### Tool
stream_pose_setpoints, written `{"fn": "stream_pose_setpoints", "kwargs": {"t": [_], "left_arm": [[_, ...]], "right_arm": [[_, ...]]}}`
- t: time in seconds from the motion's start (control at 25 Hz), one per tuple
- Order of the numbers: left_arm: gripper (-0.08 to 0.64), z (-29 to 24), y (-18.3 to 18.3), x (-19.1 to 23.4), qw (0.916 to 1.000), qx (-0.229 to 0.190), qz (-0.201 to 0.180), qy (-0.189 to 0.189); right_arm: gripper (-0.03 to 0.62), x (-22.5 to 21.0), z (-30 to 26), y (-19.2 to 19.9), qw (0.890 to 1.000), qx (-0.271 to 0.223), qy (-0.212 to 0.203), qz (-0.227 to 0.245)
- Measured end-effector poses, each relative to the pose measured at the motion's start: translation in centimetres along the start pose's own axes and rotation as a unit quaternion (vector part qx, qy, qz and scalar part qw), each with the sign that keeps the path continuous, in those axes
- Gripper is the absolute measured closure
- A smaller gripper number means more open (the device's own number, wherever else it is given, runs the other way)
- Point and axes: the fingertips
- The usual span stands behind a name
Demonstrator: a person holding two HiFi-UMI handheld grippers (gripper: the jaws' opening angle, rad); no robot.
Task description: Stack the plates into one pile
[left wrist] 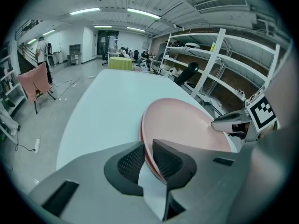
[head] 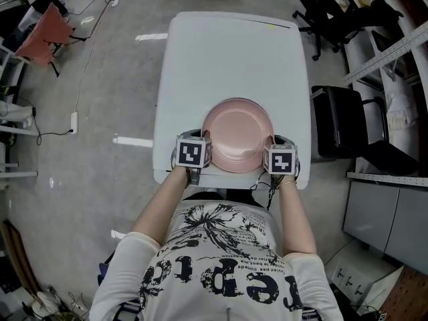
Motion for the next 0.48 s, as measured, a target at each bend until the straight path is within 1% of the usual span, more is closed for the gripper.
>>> {"fn": "stream_pose_setpoints", "kwargs": {"t": [0.24, 0.32, 0.4, 0.48], "left_arm": [[0.492, -0.4, 0.3, -0.1, 1.0000, 0.004, 0.001, -0.008], [0.492, -0.8, 0.1, -0.2, 0.9999, -0.001, -0.004, -0.010], [0.479, -1.2, -0.4, -0.3, 0.9992, -0.017, -0.031, -0.018], [0.391, -1.6, -0.6, -0.1, 0.9960, -0.029, -0.077, -0.035]], "right_arm": [[0.526, -0.4, -0.5, -0.3, 1.000, -0.011, 0.005, 0.000], [0.524, -0.3, -0.7, -0.3, 1.000, -0.011, 0.002, -0.005], [0.521, -0.3, -1.0, -0.3, 1.000, -0.012, 0.001, -0.008], [0.519, -0.3, -1.0, -0.4, 1.000, -0.012, 0.002, -0.007]]}}
Point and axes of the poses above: the fingertips, and each gripper's own axes: z backward along the fingers, x to its left, y out of its underside, and after that the axes turned 2 degrees about -y, right-handed
